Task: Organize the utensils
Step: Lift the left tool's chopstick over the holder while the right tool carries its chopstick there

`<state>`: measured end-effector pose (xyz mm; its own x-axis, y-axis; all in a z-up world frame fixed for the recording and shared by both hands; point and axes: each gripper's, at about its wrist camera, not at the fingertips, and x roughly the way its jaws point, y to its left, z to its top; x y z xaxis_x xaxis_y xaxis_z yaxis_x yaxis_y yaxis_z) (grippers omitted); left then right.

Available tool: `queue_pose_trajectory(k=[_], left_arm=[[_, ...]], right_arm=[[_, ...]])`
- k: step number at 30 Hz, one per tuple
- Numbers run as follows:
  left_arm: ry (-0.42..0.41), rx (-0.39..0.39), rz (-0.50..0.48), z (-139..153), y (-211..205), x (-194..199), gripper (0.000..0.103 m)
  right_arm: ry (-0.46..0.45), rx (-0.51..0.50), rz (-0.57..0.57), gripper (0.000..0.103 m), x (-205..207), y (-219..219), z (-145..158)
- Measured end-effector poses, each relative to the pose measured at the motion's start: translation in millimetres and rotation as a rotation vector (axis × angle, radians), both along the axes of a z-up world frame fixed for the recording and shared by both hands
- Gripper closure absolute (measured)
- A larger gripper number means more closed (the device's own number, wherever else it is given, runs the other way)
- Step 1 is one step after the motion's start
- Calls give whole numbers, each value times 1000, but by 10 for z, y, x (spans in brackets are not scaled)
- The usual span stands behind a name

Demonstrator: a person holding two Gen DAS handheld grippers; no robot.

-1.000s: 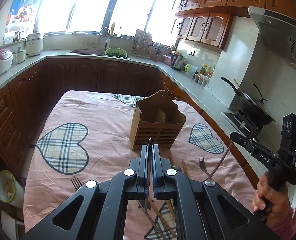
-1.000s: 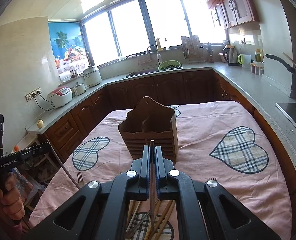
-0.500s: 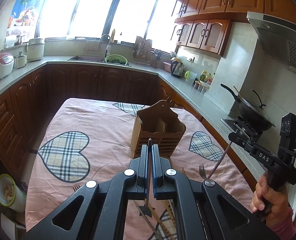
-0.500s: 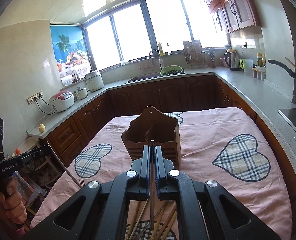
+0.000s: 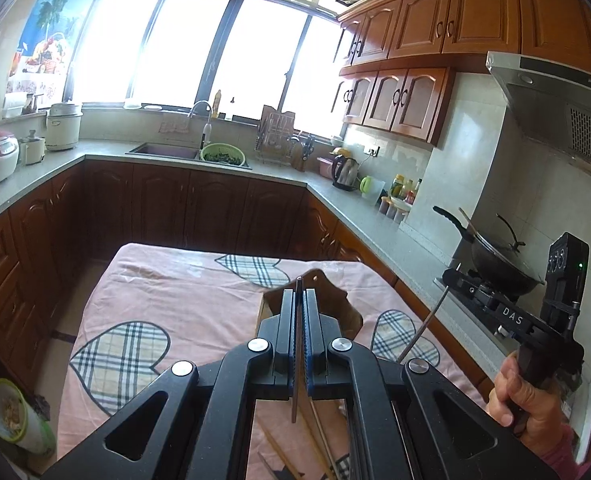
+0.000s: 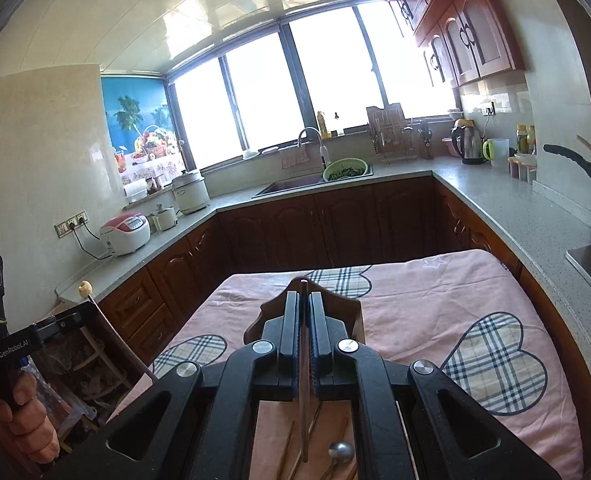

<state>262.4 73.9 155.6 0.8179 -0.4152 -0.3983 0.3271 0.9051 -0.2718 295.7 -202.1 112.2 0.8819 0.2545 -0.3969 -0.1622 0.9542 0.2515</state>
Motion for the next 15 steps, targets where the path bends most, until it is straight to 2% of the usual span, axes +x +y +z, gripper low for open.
queue_pose_trajectory(k=[8,11,15], left_arm=[[-102,-26,18,118,-108,514,102],[-122,-40,29,21,-165,755,102],[-107,-63,45,-235,-225,1087,102]], right_arm=[[-114,26,-54,99,421,-116,358],[-130,37,-82,99,634,-169,378],[-117,53,-114,99,915,-236,237]])
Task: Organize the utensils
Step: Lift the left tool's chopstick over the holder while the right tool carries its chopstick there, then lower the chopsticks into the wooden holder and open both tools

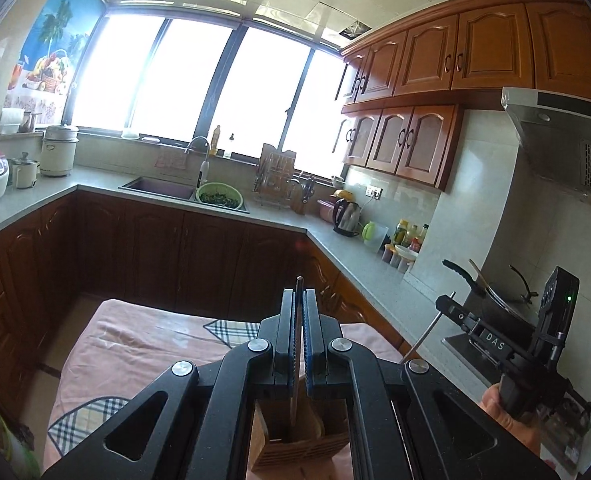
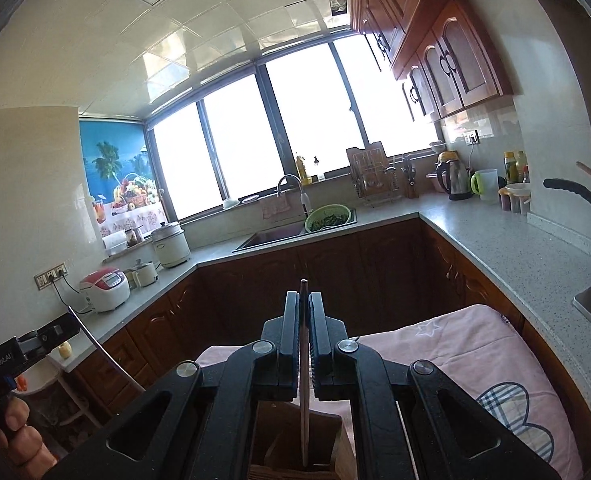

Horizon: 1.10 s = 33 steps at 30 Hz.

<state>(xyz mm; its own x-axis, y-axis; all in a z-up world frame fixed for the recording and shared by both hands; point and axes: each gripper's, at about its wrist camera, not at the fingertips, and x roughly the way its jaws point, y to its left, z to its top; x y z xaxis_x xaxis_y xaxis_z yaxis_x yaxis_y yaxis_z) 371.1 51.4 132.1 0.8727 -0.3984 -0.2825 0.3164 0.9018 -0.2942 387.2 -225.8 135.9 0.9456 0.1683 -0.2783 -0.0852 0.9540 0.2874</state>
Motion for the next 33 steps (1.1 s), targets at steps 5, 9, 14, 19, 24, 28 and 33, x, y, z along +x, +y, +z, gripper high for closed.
queue_pose_trajectory(k=[5,9,14,19,24,28,33], left_arm=[[50,-23,19,-423,-119,465,102],[100,-37,40,-735,-211,812,102],[146,-64,66,-960,-268,1174,102],[176,-61,80,-1118,-355,1358,102],[192,-65,81,-1043,-347,1331,102],[200,-69,83,-1022,-302,1307,101],[207,-67,80,-1001,-276,1279,101]], right_arm=[[34,46,-16,99,254,-71,-356],[77,75,-20,99,394,-70,-666],[102,98,-28,99,462,-69,-908],[123,110,-30,99,517,-48,-1051],[124,101,-27,99,528,-58,-1045],[137,106,-25,98,548,-91,-1045],[169,119,-16,94,578,-106,-1058]])
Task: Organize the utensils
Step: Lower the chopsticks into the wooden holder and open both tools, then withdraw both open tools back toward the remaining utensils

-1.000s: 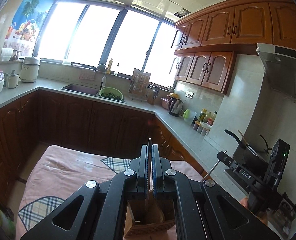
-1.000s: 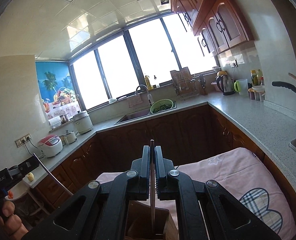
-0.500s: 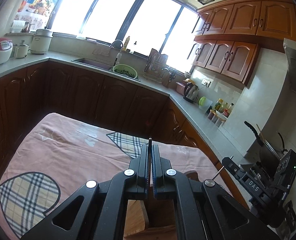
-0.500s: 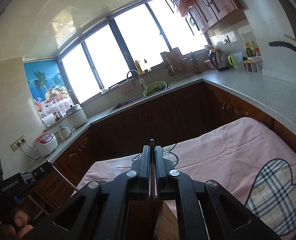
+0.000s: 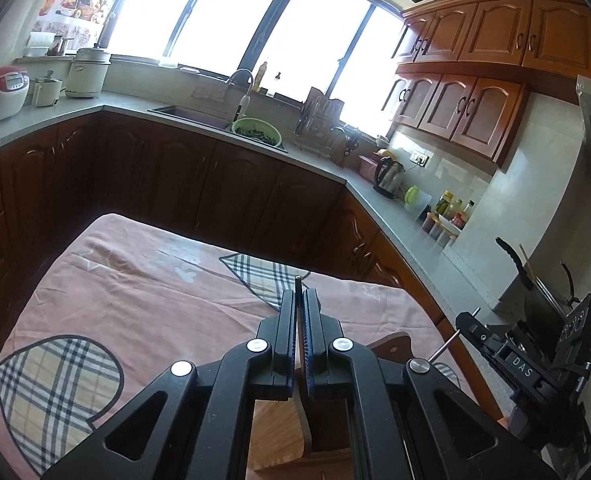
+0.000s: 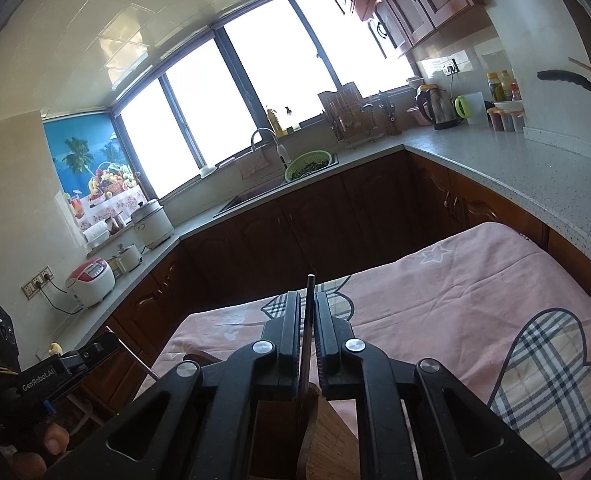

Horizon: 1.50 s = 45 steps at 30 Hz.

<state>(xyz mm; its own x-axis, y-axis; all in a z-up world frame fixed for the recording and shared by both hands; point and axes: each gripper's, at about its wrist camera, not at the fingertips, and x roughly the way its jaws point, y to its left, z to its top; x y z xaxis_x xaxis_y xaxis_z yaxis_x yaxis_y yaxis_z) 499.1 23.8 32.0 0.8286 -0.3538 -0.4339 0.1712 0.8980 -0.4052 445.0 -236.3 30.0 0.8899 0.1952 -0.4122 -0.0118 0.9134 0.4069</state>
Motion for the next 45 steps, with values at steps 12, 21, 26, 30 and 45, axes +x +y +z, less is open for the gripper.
queue_pose_trajectory(k=[12,21,26,30,45], left_arm=[[16,-21,8,42,170,-234,59],[26,-18,47,34,357,-987,21],[62,-42,56,-47,465,-1541,19],[92,-24,46,-67,506,-1928,19],[124,-37,56,41,749,-3032,19]], right_arm=[[-2,40,-2,40,-208,-61,64],[-15,72,14,18,-717,-98,96],[-3,73,23,17,-1129,-80,60],[13,60,31,17,-1452,-45,9],[52,36,65,17,-2403,93,-152]])
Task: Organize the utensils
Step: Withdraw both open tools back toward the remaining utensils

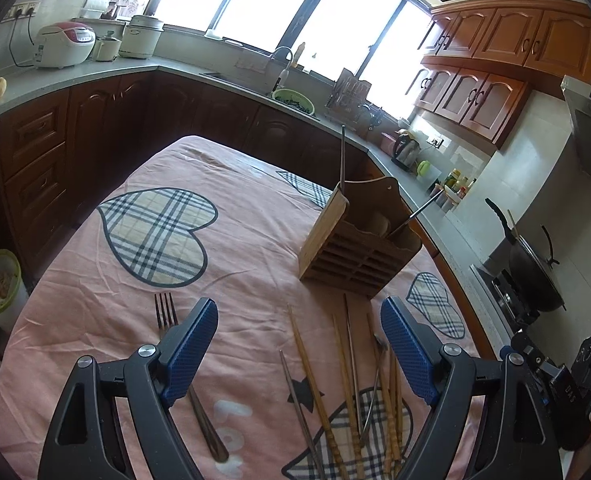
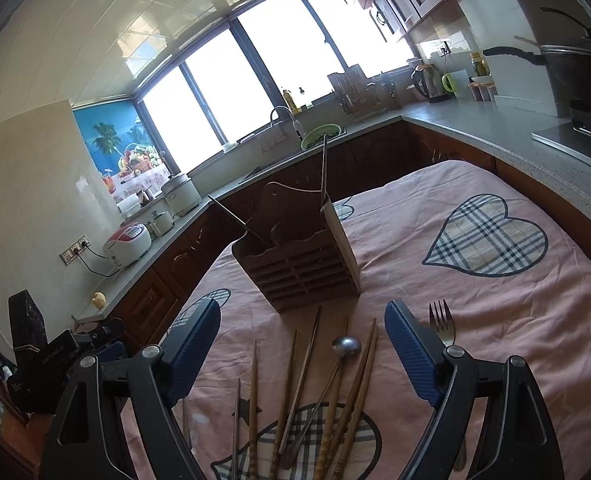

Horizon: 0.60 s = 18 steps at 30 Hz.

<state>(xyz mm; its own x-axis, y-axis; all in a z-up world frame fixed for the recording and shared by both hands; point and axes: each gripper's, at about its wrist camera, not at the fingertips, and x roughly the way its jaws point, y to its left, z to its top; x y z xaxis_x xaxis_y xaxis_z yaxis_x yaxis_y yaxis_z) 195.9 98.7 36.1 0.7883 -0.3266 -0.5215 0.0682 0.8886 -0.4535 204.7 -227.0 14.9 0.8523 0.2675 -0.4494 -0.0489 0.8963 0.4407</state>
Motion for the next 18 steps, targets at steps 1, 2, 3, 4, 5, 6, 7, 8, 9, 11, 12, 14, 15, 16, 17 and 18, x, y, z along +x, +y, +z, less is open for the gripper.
queue_pose_trajectory(k=[1,2,3,4,5,6,7,8,9,11,12,14,15,16,17,18], left_arm=[[1,0,0,1,-9,-24,19],[3,-1,-1,-2,-8,-78,19],[6,-1,-3,-20,-3,-98,19],[7,-2,-7,-31,1,-161,19],[8,-1,-8,-41,-1,-206,19],[11,2,-8,-65,7,-231,19],[16,4,-9,-75,1,-235,19],[22,4,-14,-94,-2,-271,19],[29,5,-18,-110,-12,-285,19],[41,11,-22,-135,-32,-337,19],[44,13,-23,-145,-39,-348,19],[52,20,-25,-153,-56,-379,19],[55,22,-25,-151,-65,-372,19],[59,23,-27,-152,-67,-388,19],[62,24,-27,-151,-72,-381,19],[63,28,-26,-144,-81,-371,19]], right_arm=[[4,-5,-2,17,-49,-1,-13],[7,-7,-3,17,-96,-6,-25],[8,-11,-6,17,-155,-5,-33],[7,-17,-10,17,-206,-10,-45],[6,-23,-15,17,-257,-16,-55],[7,-28,-19,17,-302,-19,-65],[8,-32,-22,17,-344,-18,-75],[8,-35,-24,17,-381,-18,-89],[10,-38,-24,17,-415,-15,-106],[17,-48,-22,17,-482,4,-151],[21,-51,-21,17,-512,18,-172],[33,-61,-19,17,-552,34,-218],[39,-66,-16,17,-573,36,-242],[45,-70,-14,17,-583,42,-262],[49,-73,-11,17,-596,47,-282],[54,-76,-8,17,-598,51,-299]])
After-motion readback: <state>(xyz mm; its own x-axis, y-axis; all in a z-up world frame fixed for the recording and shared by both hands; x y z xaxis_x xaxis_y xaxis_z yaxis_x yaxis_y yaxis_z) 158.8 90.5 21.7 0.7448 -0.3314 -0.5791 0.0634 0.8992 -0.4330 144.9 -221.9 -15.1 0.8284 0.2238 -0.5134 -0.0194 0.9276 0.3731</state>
